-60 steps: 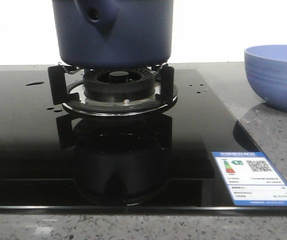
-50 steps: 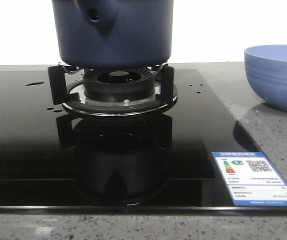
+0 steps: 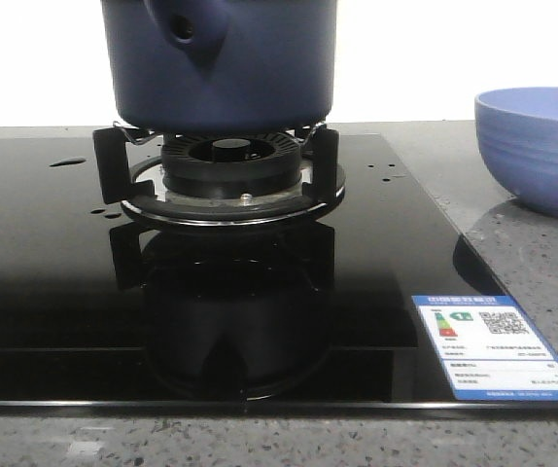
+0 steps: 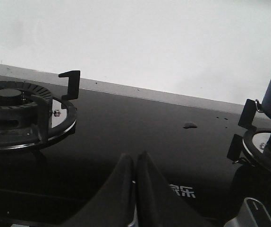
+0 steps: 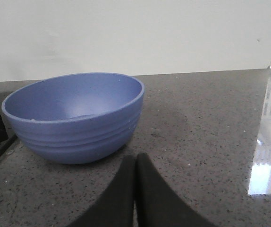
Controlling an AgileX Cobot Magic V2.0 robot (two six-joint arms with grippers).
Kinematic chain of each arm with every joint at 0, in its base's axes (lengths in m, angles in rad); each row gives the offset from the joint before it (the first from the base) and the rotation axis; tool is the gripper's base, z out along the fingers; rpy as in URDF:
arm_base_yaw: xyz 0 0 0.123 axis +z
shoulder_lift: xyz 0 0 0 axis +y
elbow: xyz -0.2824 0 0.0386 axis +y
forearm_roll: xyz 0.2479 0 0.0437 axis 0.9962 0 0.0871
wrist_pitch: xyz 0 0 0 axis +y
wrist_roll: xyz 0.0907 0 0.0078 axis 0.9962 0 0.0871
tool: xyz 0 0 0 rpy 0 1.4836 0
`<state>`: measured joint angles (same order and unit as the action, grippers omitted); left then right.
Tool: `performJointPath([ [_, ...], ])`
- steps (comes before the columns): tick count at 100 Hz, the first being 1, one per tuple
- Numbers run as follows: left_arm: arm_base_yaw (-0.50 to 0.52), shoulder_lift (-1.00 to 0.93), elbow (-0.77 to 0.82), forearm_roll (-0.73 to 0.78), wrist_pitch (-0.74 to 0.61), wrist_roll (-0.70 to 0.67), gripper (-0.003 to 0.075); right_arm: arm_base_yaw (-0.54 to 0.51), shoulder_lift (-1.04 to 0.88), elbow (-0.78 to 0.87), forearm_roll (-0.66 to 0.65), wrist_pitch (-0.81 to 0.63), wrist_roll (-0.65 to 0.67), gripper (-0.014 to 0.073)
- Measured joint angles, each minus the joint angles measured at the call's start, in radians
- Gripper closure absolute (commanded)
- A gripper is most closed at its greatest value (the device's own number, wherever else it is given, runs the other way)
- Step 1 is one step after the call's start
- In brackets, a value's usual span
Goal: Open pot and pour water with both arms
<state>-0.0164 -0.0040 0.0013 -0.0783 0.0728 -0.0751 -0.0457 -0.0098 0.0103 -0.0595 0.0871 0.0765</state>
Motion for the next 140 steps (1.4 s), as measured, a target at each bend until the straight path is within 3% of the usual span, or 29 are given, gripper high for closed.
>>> performJointPath([
  [53,0.0,0.0,0.0,-0.004,0.0,0.0,0.0739,0.0,0.0,0.0,0.005,0.0,0.0,0.065],
  [73,0.0,0.0,0.0,-0.104,0.0,0.0,0.0739,0.0,0.0,0.0,0.158,0.0,0.0,0.065],
  [98,0.0,0.0,0.0,-0.367,-0.024,0.0,0.0739,0.0,0.0,0.0,0.416,-0.023,0.002,0.065],
  [111,0.0,0.0,-0.002,-0.456,-0.045,0.0,0.0739,0.0,0.0,-0.002,0.474,-0.019,0.002,0.0648],
  [124,0.0,0.0,-0.055,-0.447,0.016,0.0,0.074,0.0,0.0,-0.078,0.45,0.095,0.0,0.0636],
  [140,0.0,0.03,-0.246,-0.378,0.169,0.075,0.074,0.0,0.05,-0.276,0.365,0.296,-0.004,0.0636],
])
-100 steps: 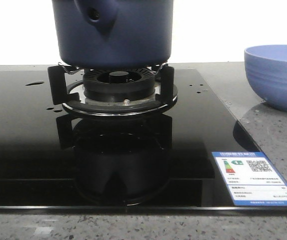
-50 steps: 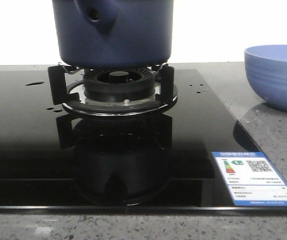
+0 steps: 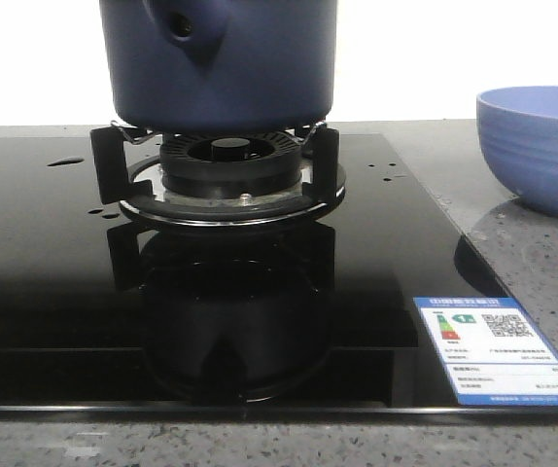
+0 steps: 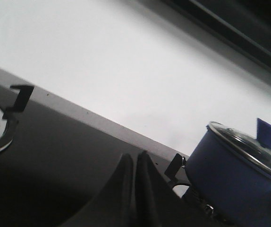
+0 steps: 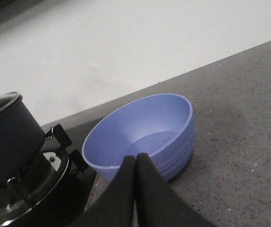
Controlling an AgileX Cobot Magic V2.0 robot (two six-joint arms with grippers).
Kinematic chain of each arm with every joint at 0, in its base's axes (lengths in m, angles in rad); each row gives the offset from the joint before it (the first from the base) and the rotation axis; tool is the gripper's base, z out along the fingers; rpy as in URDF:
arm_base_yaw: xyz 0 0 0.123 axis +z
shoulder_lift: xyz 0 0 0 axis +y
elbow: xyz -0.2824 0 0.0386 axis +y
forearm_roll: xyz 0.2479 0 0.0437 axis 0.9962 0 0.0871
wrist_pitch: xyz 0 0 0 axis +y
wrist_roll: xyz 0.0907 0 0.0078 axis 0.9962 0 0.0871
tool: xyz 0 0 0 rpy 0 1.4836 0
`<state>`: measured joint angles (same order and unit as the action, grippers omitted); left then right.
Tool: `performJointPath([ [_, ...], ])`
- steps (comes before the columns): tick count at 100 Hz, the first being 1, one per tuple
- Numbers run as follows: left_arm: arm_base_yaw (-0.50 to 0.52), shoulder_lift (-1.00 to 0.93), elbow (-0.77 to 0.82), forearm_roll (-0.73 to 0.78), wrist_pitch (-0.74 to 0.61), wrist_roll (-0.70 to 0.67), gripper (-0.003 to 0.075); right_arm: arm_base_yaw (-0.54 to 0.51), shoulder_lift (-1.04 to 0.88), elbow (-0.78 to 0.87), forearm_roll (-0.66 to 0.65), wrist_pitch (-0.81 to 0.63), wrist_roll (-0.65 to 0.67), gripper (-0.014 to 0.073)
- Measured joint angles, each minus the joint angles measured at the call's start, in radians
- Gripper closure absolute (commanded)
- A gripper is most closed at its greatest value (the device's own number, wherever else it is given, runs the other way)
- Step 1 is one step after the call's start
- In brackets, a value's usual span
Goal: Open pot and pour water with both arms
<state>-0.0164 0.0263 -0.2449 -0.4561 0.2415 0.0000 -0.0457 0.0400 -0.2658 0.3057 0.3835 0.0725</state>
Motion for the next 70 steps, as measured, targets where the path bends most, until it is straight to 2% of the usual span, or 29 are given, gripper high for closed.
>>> performJointPath([
  [21,0.0,0.191,-0.25,-0.033,0.239,0.231,0.0738,0.003,0.242,-0.225,-0.034,0.239,-0.085,0.0639],
  [33,-0.002,0.27,-0.325,-0.099,0.314,0.349,0.0734,0.024,0.336,-0.295,-0.036,0.265,-0.104,0.0637],
  [40,-0.013,0.298,-0.343,-0.163,0.325,0.416,0.0692,0.041,0.366,-0.314,-0.035,0.267,-0.126,0.0606],
  [47,-0.032,0.32,-0.356,-0.253,0.329,0.507,0.0603,0.057,0.38,-0.327,-0.023,0.269,-0.154,0.0507],
  [52,-0.047,0.335,-0.363,-0.324,0.331,0.577,0.0517,0.069,0.384,-0.331,-0.015,0.269,-0.167,0.0396],
  [57,-0.061,0.352,-0.369,-0.403,0.333,0.644,0.0416,0.075,0.385,-0.33,-0.005,0.269,-0.174,0.0249],
  [62,-0.073,0.373,-0.375,-0.469,0.333,0.711,0.0346,0.08,0.385,-0.33,0.001,0.272,-0.179,0.0134],
  [70,-0.087,0.414,-0.377,-0.566,0.333,0.795,0.03,0.085,0.385,-0.33,0.008,0.272,-0.179,0.0048],
])
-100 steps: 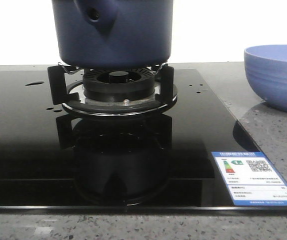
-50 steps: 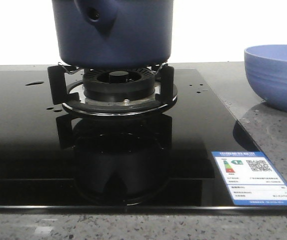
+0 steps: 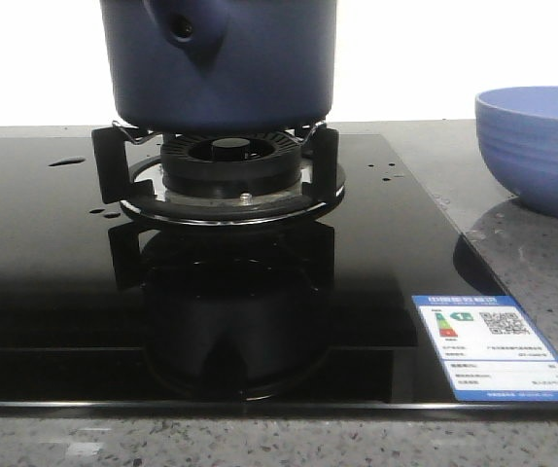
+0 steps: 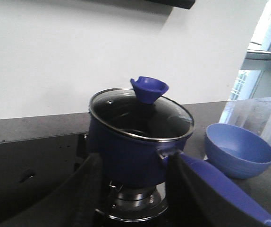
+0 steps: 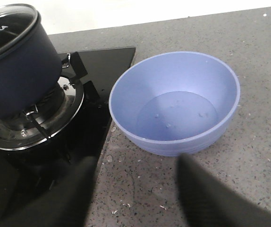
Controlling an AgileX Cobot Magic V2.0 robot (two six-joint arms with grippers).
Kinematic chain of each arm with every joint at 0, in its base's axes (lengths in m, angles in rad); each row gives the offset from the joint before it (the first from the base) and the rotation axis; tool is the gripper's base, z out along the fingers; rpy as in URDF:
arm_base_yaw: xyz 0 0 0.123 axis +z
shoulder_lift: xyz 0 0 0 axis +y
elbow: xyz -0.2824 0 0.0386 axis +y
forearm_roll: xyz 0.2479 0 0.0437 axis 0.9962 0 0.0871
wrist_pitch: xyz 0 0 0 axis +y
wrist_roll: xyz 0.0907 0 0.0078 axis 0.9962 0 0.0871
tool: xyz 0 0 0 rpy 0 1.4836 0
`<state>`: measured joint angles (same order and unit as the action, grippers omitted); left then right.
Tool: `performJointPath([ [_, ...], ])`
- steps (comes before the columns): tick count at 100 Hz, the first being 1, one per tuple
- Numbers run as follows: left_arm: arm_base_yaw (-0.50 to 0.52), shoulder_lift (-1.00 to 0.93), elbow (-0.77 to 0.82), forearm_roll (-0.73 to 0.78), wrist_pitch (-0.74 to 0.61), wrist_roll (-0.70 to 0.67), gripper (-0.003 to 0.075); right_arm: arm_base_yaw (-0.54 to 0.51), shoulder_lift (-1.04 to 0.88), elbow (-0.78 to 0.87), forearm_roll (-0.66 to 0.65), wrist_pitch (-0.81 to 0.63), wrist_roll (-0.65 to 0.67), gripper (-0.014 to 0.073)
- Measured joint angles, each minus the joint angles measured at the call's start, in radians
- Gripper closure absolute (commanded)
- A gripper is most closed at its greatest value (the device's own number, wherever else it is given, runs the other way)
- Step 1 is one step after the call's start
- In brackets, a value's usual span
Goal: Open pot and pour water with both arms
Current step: 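Grasp the purple lid knob with the left gripper and lift the lid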
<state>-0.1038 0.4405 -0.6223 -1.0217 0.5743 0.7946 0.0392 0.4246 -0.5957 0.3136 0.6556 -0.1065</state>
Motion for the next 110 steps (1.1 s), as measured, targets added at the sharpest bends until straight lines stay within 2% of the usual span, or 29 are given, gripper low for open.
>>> performJointPath([
  [34,-0.013,0.237,-0.002,-0.457,0.089,0.481,0.03,0.001,0.0,-0.002,0.019,0.001,-0.007,0.0055],
  [48,-0.013,0.357,-0.036,-0.549,0.107,0.611,0.0298,0.001,0.0,-0.002,0.021,0.007,-0.007,0.0055],
  [63,-0.013,0.508,-0.116,-0.571,0.133,0.685,0.0277,0.001,0.0,-0.002,0.023,0.009,-0.007,0.0055],
  [83,-0.013,0.7,-0.232,-0.571,0.193,0.708,0.0134,0.001,0.0,-0.002,0.023,0.011,-0.009,0.0055],
  [110,-0.104,0.911,-0.391,-0.571,0.213,0.748,0.0133,0.001,0.0,-0.002,0.024,0.011,-0.009,0.0055],
])
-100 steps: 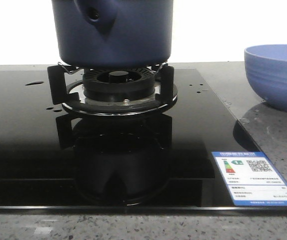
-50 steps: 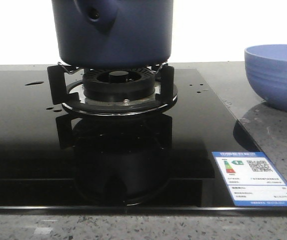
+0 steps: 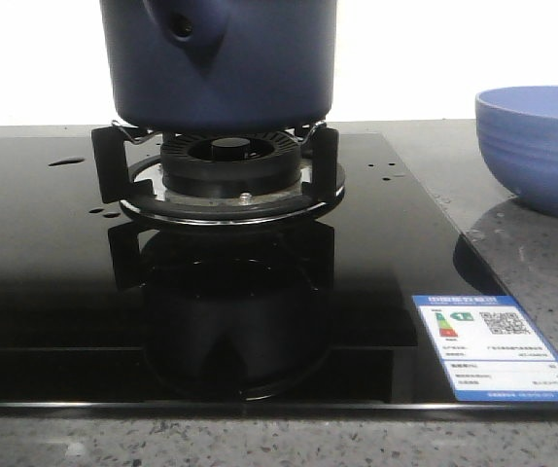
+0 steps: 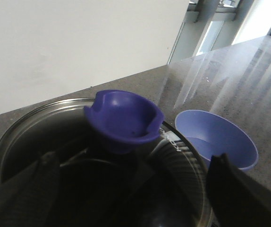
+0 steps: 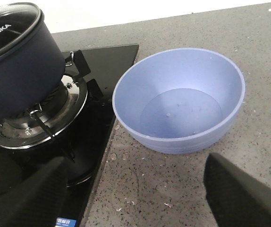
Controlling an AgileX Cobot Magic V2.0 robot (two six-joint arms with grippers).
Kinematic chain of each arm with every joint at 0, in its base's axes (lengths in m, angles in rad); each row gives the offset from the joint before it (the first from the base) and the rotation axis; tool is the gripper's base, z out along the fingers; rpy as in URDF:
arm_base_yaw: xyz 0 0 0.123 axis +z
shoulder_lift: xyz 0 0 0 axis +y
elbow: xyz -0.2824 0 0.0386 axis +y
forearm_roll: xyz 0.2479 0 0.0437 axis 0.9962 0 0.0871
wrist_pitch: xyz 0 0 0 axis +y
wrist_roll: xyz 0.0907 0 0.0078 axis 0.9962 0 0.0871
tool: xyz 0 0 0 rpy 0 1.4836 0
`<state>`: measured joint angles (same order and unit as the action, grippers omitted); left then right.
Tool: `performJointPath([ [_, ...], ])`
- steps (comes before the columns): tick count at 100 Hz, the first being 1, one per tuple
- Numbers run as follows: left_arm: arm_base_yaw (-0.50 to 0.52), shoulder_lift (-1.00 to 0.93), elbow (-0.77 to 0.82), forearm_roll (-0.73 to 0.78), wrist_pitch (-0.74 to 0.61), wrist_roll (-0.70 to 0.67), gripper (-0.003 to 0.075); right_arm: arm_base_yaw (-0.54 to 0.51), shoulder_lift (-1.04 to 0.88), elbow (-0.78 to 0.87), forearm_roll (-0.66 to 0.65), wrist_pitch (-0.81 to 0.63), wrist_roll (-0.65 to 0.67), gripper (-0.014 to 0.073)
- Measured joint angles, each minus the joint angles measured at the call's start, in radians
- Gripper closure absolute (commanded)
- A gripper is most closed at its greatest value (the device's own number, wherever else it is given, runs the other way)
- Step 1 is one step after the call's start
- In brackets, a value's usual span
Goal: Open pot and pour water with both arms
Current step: 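Grasp the purple lid knob with the left gripper and lift the lid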
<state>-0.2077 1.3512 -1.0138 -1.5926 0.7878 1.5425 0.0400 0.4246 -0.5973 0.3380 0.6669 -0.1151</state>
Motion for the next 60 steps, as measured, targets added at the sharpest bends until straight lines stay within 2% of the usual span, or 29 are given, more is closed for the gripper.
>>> performJointPath([
  [34,-0.075,0.147,-0.138,0.0,-0.082,0.026,0.0133,0.0,0.0,0.0,0.002,0.001,0.0,0.0055],
  [60,-0.112,0.17,-0.149,-0.005,-0.147,0.091,0.0135,0.0,0.0,0.0,0.002,0.001,0.0,0.0055],
])
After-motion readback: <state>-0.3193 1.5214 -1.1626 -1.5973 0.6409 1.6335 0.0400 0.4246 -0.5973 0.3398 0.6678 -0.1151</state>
